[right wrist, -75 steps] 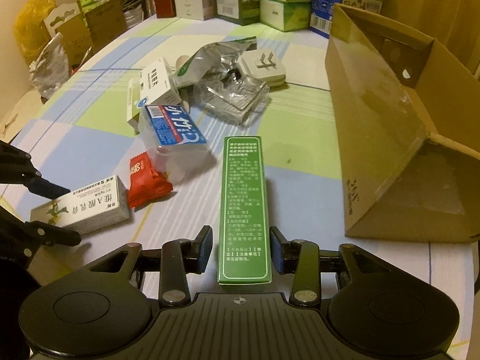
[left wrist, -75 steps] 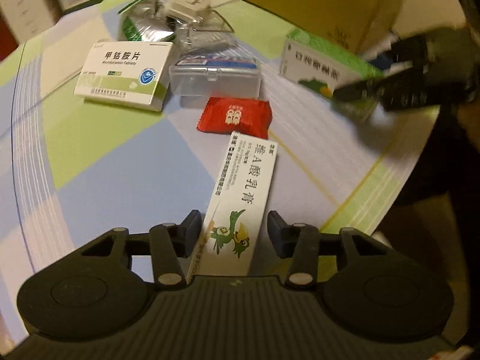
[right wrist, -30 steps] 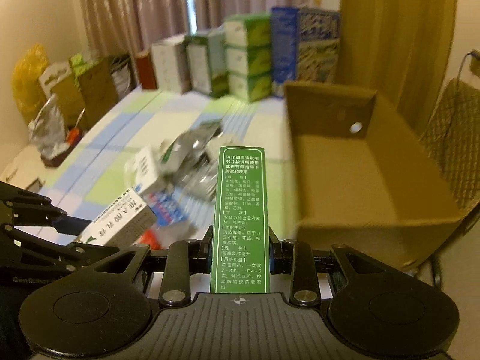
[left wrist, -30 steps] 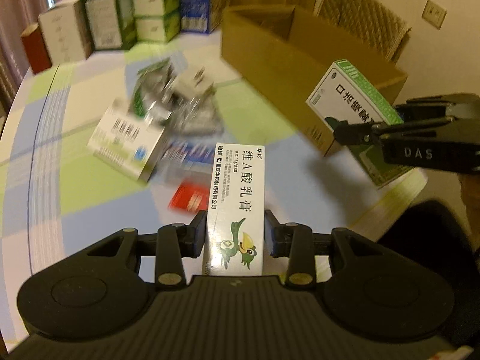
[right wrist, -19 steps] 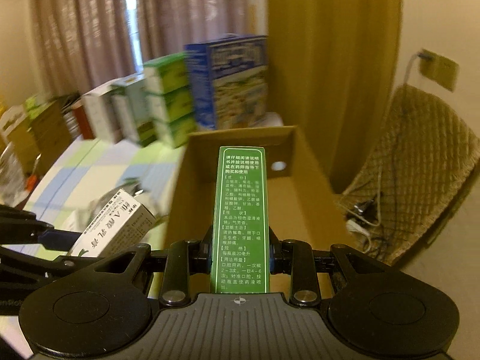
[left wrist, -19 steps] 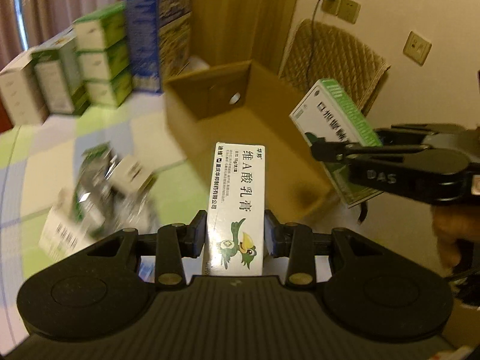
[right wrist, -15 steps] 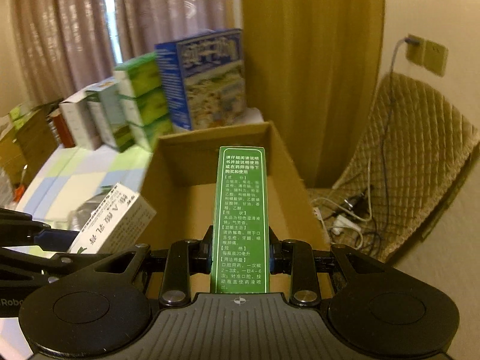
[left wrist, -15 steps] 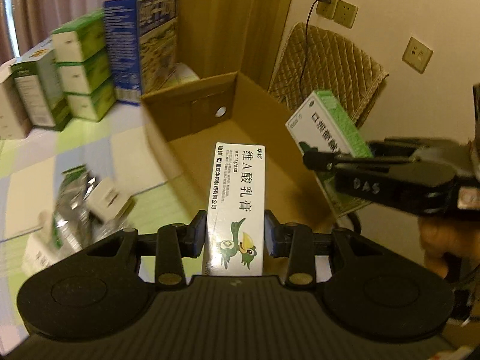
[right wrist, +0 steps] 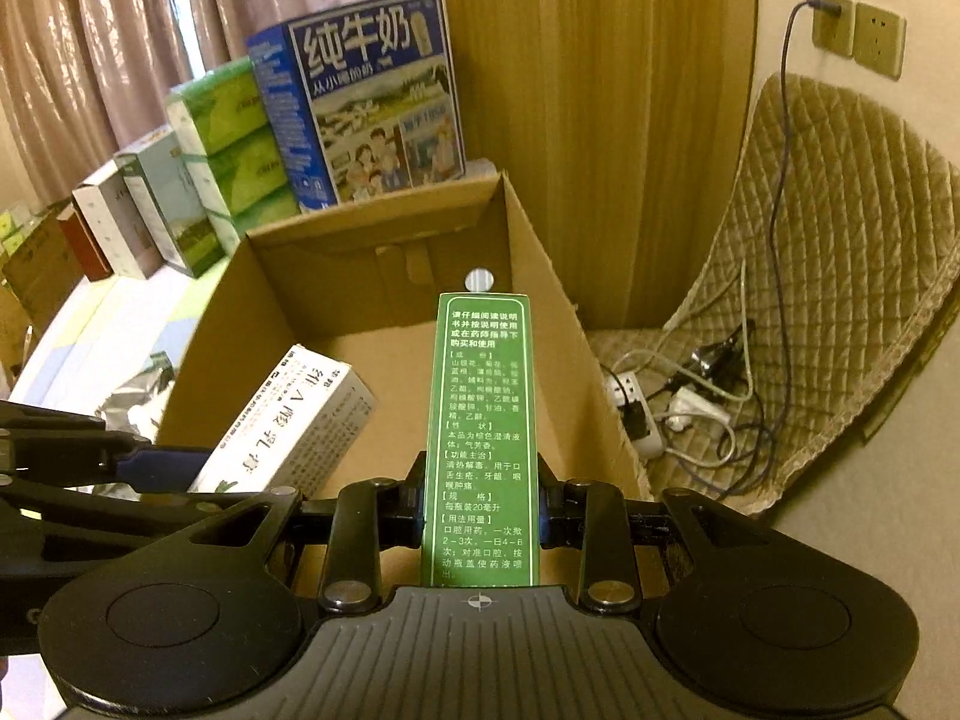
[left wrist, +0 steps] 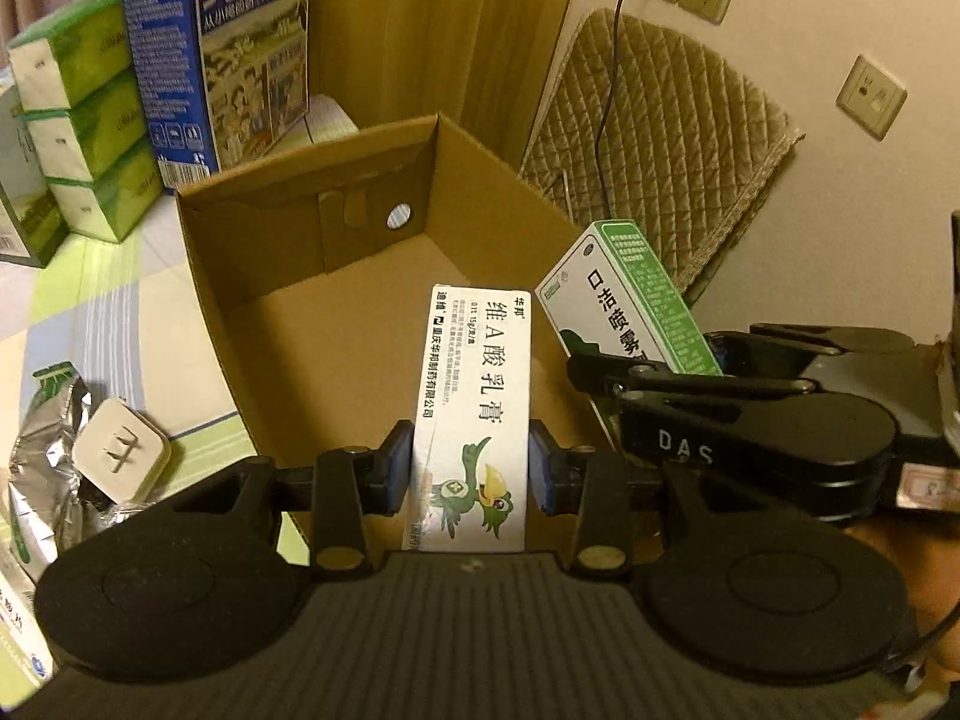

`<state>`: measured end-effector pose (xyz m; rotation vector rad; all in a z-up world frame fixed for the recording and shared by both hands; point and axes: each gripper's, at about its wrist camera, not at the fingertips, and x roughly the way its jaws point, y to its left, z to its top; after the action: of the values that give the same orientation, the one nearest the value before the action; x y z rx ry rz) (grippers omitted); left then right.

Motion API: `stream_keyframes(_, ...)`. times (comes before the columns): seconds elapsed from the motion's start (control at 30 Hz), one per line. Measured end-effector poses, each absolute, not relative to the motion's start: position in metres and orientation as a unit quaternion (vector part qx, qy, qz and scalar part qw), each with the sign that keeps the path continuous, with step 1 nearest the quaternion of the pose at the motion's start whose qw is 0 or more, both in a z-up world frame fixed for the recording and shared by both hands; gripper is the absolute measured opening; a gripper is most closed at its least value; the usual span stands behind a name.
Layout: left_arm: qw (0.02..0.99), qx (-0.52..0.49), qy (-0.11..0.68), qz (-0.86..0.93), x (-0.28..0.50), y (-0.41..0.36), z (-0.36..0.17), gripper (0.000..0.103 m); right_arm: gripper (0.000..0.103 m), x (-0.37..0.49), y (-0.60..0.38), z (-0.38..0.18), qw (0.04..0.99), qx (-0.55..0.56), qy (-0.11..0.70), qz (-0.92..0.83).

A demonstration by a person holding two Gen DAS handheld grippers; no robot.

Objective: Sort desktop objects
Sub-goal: 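Carry both boxes into the cardboard box and open both tools, then withdraw both tools from the cardboard box back over the table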

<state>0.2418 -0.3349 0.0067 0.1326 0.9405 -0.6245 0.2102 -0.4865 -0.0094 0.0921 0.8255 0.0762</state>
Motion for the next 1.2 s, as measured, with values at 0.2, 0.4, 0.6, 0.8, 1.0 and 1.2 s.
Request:
stream_keyframes(0.2,0.841,0.07,0.45,-0.294,0.245,-0.336,-0.009,0.036,0.028,0.211,-0.487,-0.018,0.911,0.042,0.409,0.036)
stream_keyframes(0.4,0.851,0.068,0.434,-0.289,0.243,-0.325,0.0,0.04,0.028,0.21,-0.481,-0.022,0.909,0.035,0.414,0.037)
stream_keyframes(0.6,0.855,0.067,0.427,-0.287,0.24,-0.315,0.009,0.042,0.032,0.21,-0.479,-0.018,0.916,0.036,0.398,0.028)
stream_keyframes(0.8,0.858,0.064,0.423,-0.284,0.233,-0.307,0.014,0.045,0.037,0.2,-0.479,-0.003,0.924,0.039,0.38,0.027)
stream_keyframes(1.0,0.862,0.058,0.418,-0.282,0.22,-0.297,0.022,0.046,0.043,0.175,-0.473,0.009,0.927,0.04,0.372,0.026)
stream_keyframes(1.2,0.87,0.046,0.408,-0.274,0.197,-0.275,0.036,0.048,0.055,0.144,-0.453,0.022,0.927,0.036,0.372,0.037)
